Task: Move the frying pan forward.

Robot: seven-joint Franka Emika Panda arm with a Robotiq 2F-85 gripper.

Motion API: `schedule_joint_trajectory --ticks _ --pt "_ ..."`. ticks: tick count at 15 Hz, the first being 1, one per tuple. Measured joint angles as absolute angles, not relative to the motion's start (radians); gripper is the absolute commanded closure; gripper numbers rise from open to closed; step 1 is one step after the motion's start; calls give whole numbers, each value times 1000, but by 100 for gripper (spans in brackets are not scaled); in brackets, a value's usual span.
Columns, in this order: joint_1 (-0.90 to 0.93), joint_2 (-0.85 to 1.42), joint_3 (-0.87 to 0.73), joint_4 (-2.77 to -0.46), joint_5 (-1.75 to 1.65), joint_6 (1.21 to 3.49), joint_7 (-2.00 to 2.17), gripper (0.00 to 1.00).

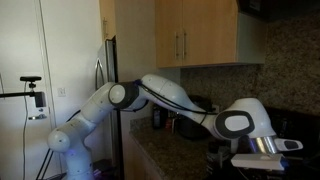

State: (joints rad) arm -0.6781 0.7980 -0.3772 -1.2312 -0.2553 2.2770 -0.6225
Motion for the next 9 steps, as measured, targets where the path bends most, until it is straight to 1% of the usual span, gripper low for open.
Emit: schedule_joint_trajectory --ticks 9 --pt "-765 741 -316 -1206 -36 2153 -747 0"
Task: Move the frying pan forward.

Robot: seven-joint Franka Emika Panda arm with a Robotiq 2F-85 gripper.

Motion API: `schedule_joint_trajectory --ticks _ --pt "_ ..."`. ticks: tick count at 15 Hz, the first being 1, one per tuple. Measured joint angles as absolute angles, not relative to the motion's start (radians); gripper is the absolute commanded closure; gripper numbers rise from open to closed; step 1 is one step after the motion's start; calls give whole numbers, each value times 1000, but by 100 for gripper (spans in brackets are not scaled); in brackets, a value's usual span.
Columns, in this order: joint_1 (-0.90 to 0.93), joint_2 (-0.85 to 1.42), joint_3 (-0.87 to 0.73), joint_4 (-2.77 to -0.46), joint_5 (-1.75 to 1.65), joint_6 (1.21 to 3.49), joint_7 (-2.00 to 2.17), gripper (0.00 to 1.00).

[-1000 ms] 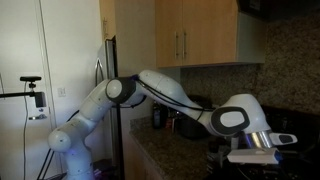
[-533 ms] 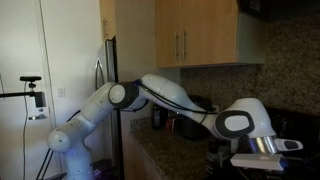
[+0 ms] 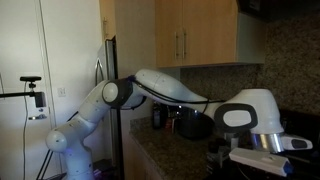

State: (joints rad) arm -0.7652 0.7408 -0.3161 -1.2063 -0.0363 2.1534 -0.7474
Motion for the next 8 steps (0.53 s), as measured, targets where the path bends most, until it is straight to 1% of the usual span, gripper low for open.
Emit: schedule_joint_trajectory --ticks 5,8 --pt "-786 738 -294 -1178 4 2049 -847 0" --pt "-782 741 -286 -1178 1 2030 -871 0"
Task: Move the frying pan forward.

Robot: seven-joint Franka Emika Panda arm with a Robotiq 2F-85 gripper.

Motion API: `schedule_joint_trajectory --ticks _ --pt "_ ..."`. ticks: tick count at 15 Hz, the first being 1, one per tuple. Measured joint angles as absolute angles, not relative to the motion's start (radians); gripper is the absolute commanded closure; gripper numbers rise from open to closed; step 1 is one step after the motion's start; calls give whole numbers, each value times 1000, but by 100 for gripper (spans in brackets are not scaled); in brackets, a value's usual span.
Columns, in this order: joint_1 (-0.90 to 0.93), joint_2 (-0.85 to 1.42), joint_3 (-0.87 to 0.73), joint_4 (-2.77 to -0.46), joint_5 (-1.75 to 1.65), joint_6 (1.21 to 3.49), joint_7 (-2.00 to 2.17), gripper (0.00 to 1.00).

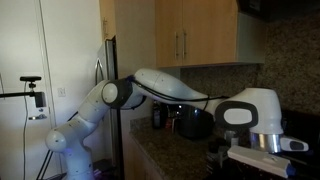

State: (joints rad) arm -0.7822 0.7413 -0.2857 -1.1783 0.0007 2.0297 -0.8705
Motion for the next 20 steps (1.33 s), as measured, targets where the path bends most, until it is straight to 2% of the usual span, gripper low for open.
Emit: schedule_joint_trajectory --ticks 10,11,12,13,20 --pt "-739 809 -289 -1193 -64 2044 -788 0" --pt "-736 817 -291 -1192 -67 2045 -782 25" --pt "-735 821 -290 -1192 -67 2045 -781 28" --pt "-735 821 -290 -1192 -66 2045 -781 35" --pt "-737 816 -290 -1187 -62 2053 -780 92"
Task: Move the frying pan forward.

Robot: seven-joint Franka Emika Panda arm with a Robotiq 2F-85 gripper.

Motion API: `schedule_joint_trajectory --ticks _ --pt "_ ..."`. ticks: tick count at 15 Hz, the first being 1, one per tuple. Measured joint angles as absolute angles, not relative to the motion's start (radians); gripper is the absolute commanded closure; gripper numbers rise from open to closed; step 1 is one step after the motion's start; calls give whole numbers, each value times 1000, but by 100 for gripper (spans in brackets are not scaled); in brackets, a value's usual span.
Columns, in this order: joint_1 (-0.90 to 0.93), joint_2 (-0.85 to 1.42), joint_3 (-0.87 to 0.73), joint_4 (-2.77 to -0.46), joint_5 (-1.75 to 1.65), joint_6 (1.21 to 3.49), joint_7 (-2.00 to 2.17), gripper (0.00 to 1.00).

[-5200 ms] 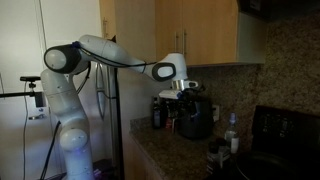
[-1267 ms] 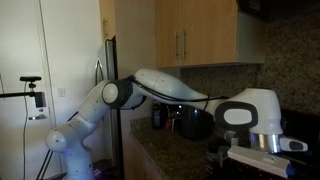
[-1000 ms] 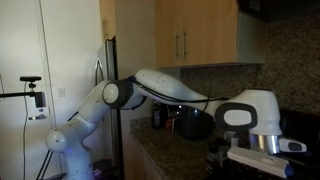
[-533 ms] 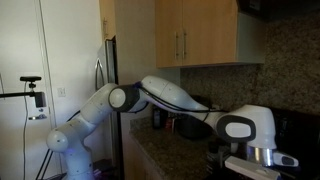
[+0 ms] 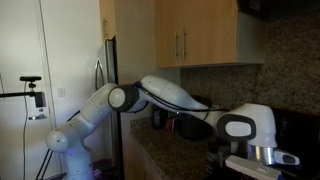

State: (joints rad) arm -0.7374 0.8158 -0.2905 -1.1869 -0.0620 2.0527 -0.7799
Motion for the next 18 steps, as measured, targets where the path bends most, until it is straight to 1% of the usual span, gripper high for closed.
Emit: schedule_joint_trajectory --ticks 1,2,3,5,8,14,18 --pt "-736 816 -290 -1188 -59 2053 -774 99" --pt "-735 815 -289 -1190 -52 2053 -769 100" --pt "-733 813 -285 -1196 -44 2053 -769 97" --pt "-722 792 -276 -1230 -30 2051 -764 99" --pt "-690 725 -270 -1327 -21 2066 -730 98" --pt "-646 537 -273 -1611 -40 2260 -692 98" --pt "-612 482 -296 -1779 -161 2373 -576 98"
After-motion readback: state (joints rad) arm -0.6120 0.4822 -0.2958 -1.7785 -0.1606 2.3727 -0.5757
